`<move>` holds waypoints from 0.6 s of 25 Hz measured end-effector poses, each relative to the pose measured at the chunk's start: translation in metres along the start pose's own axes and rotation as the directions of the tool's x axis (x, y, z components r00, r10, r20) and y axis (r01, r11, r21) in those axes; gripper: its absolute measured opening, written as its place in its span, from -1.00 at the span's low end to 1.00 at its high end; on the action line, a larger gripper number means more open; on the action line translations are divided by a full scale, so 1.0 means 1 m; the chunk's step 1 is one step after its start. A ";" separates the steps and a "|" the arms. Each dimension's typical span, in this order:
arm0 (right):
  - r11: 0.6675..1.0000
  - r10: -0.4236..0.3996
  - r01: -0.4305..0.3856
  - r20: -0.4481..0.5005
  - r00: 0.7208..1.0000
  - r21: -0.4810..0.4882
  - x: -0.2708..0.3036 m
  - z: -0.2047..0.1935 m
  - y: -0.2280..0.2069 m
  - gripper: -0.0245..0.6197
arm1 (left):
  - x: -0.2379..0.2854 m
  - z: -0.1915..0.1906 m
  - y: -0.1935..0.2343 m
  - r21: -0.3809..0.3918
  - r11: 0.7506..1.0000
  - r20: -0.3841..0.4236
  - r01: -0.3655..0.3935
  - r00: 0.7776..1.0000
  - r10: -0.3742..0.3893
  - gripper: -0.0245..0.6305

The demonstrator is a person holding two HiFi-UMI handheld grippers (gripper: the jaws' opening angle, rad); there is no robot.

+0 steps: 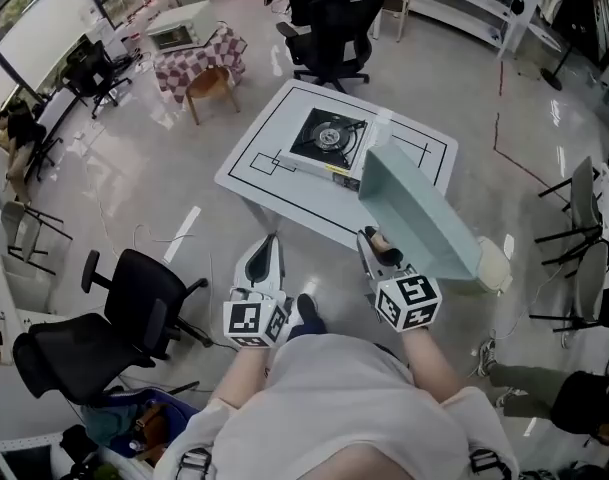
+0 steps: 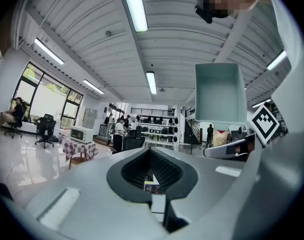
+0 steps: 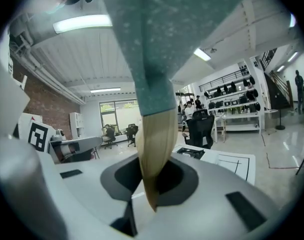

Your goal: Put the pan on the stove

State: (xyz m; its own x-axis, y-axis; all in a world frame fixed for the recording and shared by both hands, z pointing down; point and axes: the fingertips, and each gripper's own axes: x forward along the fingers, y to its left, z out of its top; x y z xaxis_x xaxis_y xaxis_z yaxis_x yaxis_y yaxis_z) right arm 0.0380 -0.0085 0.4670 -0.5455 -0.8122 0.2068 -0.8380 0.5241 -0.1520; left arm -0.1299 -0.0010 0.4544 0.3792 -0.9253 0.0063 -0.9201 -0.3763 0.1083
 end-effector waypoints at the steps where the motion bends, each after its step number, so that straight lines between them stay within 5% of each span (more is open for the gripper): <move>1: 1.000 -0.016 0.016 0.005 1.000 0.002 0.017 0.005 -0.002 -0.74 | 0.014 0.005 0.013 0.016 1.000 0.009 0.022 1.000 -0.022 -0.89; 8: 0.995 -0.095 0.094 0.018 0.995 0.014 0.110 0.029 -0.012 -0.74 | 0.086 0.011 0.091 0.031 0.996 -0.002 0.088 0.996 -0.088 -0.89; 15: 0.997 -0.064 0.065 -0.032 0.997 0.040 0.159 0.025 -0.023 -0.74 | 0.120 -0.006 0.121 -0.010 0.997 -0.055 0.083 0.995 -0.083 -0.89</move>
State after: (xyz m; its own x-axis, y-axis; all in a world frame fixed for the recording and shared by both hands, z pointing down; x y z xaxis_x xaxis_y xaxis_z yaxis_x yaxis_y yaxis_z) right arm -0.0290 -0.1556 0.4790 -0.4911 -0.8353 0.2473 -0.8705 0.4594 -0.1767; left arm -0.1955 -0.1575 0.4738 0.4591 -0.8869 0.0521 -0.8847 -0.4510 0.1180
